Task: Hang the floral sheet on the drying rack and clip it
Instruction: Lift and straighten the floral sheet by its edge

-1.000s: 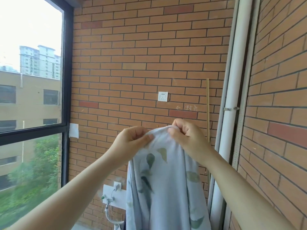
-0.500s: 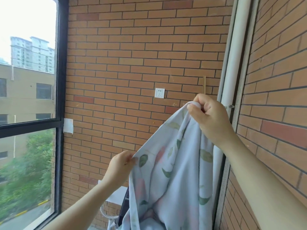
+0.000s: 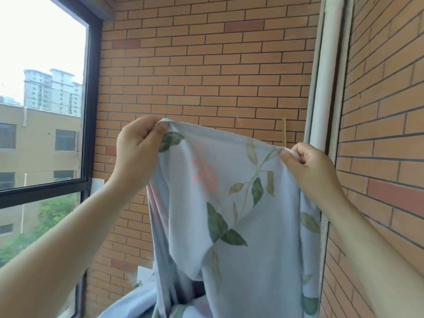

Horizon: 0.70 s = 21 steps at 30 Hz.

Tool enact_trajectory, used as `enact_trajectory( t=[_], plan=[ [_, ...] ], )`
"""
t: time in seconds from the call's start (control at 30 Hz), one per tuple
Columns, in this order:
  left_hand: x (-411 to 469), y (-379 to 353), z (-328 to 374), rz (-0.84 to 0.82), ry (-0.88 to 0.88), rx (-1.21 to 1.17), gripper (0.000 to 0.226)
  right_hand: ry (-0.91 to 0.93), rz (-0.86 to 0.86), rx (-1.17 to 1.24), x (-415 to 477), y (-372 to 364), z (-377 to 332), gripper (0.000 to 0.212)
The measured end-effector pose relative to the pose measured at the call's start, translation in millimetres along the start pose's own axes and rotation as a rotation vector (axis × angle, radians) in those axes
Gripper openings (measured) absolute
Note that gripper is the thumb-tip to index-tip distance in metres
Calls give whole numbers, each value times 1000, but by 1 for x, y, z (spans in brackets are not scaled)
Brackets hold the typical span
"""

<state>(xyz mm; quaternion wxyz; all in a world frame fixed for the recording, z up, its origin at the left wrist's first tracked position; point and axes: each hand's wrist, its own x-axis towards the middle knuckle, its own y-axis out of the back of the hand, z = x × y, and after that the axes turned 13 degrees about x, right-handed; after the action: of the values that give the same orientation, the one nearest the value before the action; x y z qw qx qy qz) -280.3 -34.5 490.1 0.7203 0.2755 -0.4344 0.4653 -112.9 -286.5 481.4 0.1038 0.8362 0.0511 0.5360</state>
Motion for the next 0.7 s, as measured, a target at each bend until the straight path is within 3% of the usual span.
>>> enact_trajectory(
  t=[0.23,0.4,0.7],
  plan=[
    [7,23,-25,-243,60,247,28,22,98,-11,15,-11,-17,40],
    [2,32,-28,-223,66,299,36,30,55,-33,11,-18,-21,39],
    [24,44,-17,-205,-2,378,30,73,116,-11,16,-24,-29,42]
  ],
)
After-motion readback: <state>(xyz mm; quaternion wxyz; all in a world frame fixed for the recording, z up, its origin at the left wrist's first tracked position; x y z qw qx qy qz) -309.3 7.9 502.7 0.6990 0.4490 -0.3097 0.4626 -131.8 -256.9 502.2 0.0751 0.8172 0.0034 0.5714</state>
